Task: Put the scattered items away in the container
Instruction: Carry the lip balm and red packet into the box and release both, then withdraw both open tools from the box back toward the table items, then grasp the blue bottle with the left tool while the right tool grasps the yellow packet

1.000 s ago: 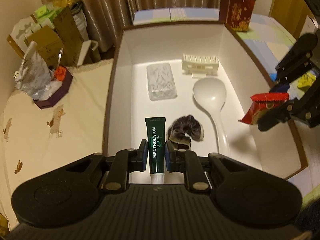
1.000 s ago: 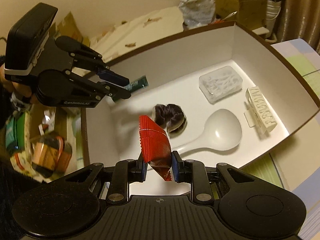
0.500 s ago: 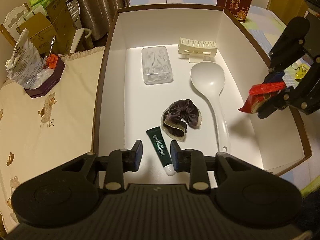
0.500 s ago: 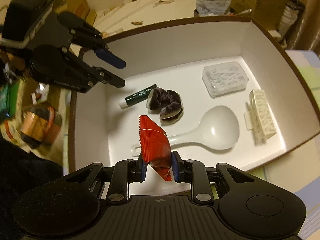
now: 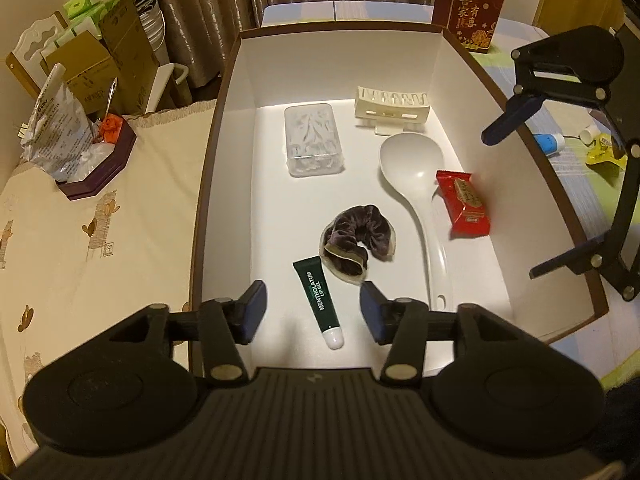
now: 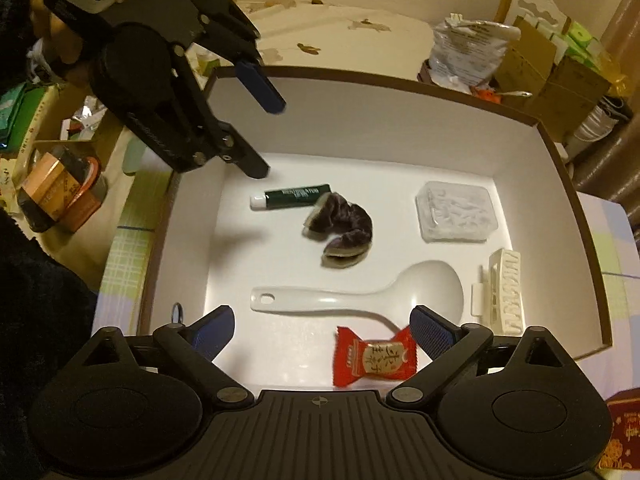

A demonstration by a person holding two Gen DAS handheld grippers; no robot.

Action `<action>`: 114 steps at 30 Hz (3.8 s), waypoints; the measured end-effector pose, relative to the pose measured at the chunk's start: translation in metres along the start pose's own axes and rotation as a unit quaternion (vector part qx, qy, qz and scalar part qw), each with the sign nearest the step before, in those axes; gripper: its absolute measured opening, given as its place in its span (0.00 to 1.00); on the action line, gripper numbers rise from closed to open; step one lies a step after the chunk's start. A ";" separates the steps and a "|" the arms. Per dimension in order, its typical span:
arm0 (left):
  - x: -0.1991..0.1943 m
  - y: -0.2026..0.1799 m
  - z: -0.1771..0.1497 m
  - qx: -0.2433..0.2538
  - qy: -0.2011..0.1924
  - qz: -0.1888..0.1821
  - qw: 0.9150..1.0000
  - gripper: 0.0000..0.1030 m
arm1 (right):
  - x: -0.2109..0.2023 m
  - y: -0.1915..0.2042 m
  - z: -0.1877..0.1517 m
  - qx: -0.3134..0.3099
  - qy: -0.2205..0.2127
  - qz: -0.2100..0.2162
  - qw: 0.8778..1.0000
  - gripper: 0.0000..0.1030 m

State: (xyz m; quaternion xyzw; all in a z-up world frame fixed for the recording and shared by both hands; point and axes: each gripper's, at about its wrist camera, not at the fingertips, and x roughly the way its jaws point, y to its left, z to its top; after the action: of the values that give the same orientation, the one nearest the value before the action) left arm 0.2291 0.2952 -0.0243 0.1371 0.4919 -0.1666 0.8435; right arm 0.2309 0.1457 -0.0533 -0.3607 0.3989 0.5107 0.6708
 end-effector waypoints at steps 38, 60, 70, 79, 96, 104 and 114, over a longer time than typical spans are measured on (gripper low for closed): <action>-0.044 -0.042 -0.009 0.026 -0.023 0.036 0.999 0.99 | -0.060 0.029 -0.032 0.118 -0.061 -0.065 0.989 0.97; -0.089 -0.083 -0.048 0.005 -0.040 0.071 0.997 0.99 | -0.096 0.081 -0.062 0.101 -0.104 -0.065 0.987 0.97; -0.105 -0.120 -0.066 -0.026 -0.048 0.073 0.996 0.99 | -0.120 0.098 -0.108 0.157 -0.138 -0.060 0.976 0.97; -0.101 -0.173 -0.066 -0.042 -0.058 0.050 0.996 0.99 | -0.145 0.100 -0.186 0.240 -0.149 -0.083 0.956 0.97; -0.048 -0.287 0.001 0.052 -0.054 -0.018 0.997 0.98 | -0.175 0.061 -0.344 0.426 -0.110 -0.150 0.886 0.97; -0.005 -0.313 0.046 0.126 -0.047 -0.039 0.990 0.93 | -0.176 0.034 -0.380 0.493 -0.119 -0.164 0.846 0.97; 0.050 -0.325 0.095 0.232 -0.038 -0.064 0.970 0.84 | -0.171 -0.013 -0.419 0.651 -0.174 -0.146 0.725 0.97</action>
State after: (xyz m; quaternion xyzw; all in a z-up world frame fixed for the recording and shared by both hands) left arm 0.1914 -0.0445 -0.0451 0.2912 0.4153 -0.3346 0.7942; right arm 0.1463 -0.2993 -0.0742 0.2056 0.4518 0.0750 0.8648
